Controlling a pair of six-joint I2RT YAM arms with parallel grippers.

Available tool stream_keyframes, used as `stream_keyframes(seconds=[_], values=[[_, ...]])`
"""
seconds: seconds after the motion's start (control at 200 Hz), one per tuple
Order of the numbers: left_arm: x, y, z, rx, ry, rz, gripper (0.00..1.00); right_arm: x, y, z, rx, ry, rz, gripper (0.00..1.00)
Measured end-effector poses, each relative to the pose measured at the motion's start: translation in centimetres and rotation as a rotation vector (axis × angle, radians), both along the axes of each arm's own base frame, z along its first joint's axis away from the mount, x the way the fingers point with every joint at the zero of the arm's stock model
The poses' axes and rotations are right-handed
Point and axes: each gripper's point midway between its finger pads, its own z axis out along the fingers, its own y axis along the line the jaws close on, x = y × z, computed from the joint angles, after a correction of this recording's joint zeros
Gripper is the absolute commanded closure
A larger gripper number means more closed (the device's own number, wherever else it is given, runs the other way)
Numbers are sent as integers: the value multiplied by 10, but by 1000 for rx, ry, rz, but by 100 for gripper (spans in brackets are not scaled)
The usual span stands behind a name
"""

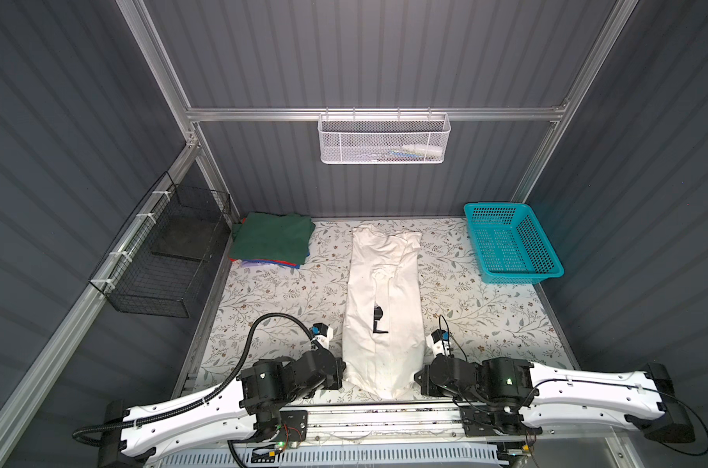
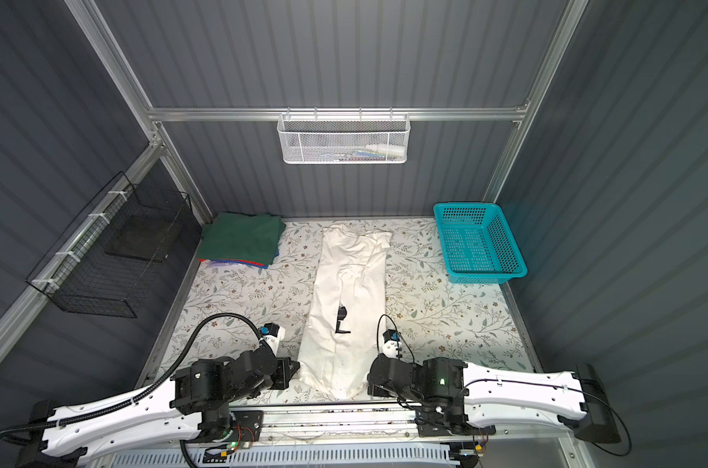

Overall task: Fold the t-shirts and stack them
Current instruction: 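Lift the near end and fold it away from the robot with both grippers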

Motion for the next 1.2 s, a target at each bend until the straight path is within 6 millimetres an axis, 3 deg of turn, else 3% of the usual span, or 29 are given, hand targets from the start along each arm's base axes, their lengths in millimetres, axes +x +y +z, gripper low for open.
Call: stream_keyframes(seconds=[0.21, 0.405, 0.69, 0.991, 1.196], values=[[12, 4, 4, 38, -50, 46, 100, 20, -9, 10, 27, -41, -80, 100], [25, 0, 26, 42, -112, 82, 100, 43, -22, 9, 16, -46, -157, 100], [41, -3, 48, 82, -174, 112, 100, 61, -27, 14, 17, -36, -175, 100], [77, 9, 44, 89, -126, 192, 100, 82, -26, 13, 7, -24, -174, 100], [107, 5, 22, 111, -32, 197, 100, 100, -30, 6, -22, 0, -188, 100]])
